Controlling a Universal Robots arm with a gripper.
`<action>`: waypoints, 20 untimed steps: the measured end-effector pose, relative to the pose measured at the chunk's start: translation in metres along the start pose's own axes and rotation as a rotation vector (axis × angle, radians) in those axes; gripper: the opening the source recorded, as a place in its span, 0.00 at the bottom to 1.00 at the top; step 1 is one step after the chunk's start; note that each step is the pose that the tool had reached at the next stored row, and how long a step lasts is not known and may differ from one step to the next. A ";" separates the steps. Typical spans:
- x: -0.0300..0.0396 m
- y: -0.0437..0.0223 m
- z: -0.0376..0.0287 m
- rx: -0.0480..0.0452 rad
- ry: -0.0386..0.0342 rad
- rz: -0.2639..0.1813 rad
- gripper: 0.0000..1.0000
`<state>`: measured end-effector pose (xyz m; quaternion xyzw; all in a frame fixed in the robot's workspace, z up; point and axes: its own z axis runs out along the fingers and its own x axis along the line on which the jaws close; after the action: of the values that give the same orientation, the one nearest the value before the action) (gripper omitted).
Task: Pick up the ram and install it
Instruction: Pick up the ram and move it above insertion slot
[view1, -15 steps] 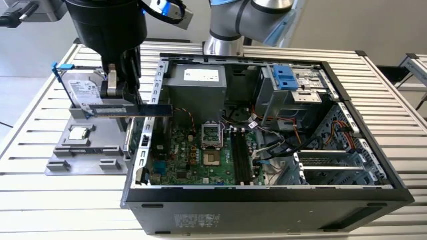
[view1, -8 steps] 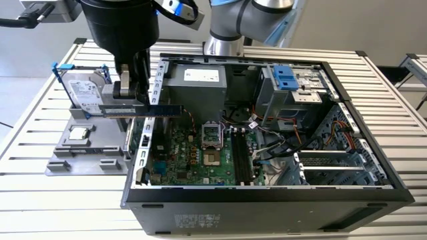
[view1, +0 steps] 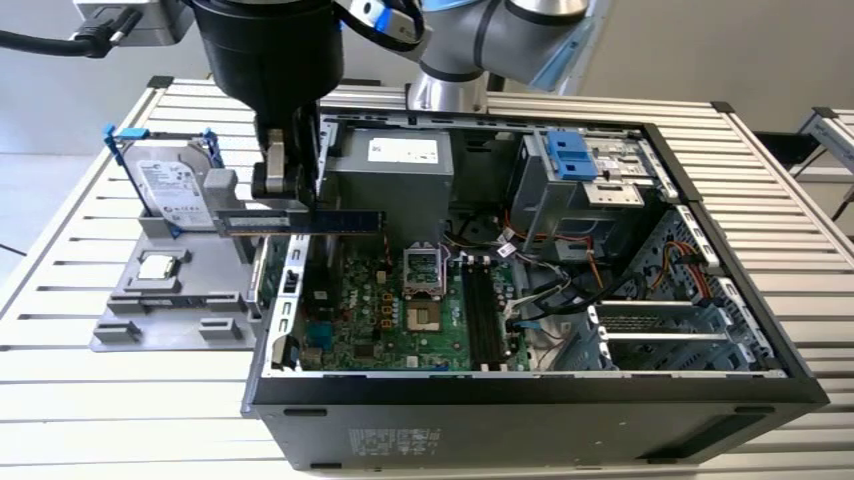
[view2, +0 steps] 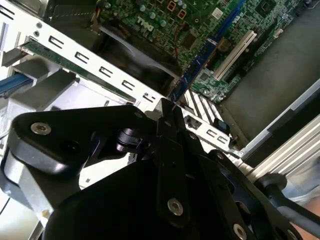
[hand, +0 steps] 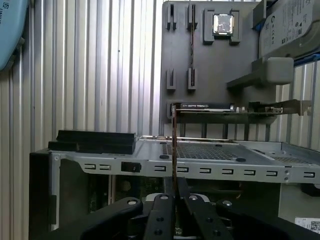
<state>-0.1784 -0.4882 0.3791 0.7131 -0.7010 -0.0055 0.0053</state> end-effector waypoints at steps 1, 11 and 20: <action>0.0000 -0.0020 0.0000 0.0000 0.0001 0.001 0.00; 0.0004 -0.0223 -0.0003 -0.0006 0.0010 0.007 0.00; 0.0007 -0.0402 -0.0006 -0.0007 0.0020 0.007 0.00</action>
<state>-0.1382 -0.4882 0.3791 0.7106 -0.7036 -0.0050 0.0062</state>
